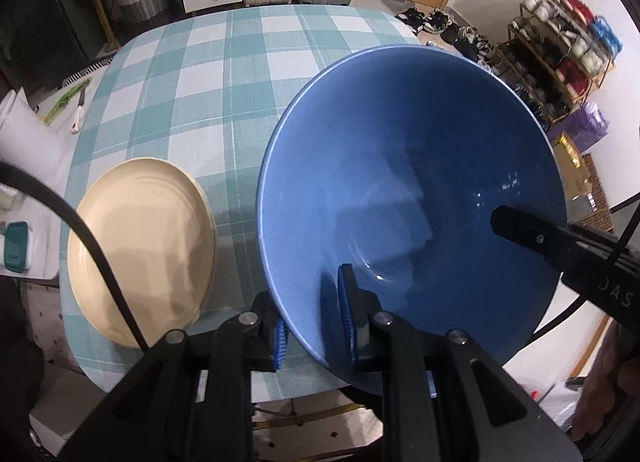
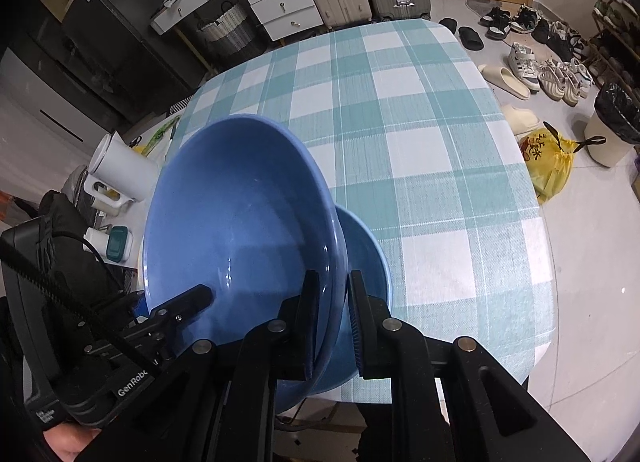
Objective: Organize plates and bowls
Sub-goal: 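Lift and carry the blue bowl with both tools toward the cream plate stack, then open the left tool while the right tool keeps holding the blue bowl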
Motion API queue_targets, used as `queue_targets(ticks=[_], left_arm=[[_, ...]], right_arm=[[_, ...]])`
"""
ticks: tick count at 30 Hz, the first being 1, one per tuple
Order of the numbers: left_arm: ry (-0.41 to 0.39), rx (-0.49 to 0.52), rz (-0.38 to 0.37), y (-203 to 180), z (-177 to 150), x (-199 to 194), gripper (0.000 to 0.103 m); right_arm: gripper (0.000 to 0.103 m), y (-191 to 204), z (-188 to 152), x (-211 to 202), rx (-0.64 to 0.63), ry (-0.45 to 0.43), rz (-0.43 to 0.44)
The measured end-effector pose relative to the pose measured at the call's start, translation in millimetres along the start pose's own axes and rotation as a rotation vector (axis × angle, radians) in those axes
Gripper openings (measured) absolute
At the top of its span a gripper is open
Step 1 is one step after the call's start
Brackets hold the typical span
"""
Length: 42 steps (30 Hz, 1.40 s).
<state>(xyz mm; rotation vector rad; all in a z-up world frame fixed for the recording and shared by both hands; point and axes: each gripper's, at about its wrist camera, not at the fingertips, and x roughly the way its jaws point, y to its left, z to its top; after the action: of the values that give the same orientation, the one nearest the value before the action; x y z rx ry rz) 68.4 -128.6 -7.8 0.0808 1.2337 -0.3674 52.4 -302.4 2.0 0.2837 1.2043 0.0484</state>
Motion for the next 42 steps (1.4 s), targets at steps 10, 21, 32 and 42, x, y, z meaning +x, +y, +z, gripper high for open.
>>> queue_targets(ticks=[10,21,32,42], left_arm=[[0.000,0.040,0.072,1,-11,19,0.021],[-0.017,0.071,0.120,1,-16,31,0.025],[-0.020,0.102,0.137,-8,-21,37,0.026],[-0.019,0.116,0.152,-13,-26,44,0.030]], right_arm=[[0.014,11,-11,17,-0.057,0.013,-0.061],[0.014,21,-22,29,-0.145,0.021,-0.145],[0.014,25,-28,29,-0.242,-0.008,-0.235],[0.014,29,-32,36,-0.317,-0.018,-0.327]])
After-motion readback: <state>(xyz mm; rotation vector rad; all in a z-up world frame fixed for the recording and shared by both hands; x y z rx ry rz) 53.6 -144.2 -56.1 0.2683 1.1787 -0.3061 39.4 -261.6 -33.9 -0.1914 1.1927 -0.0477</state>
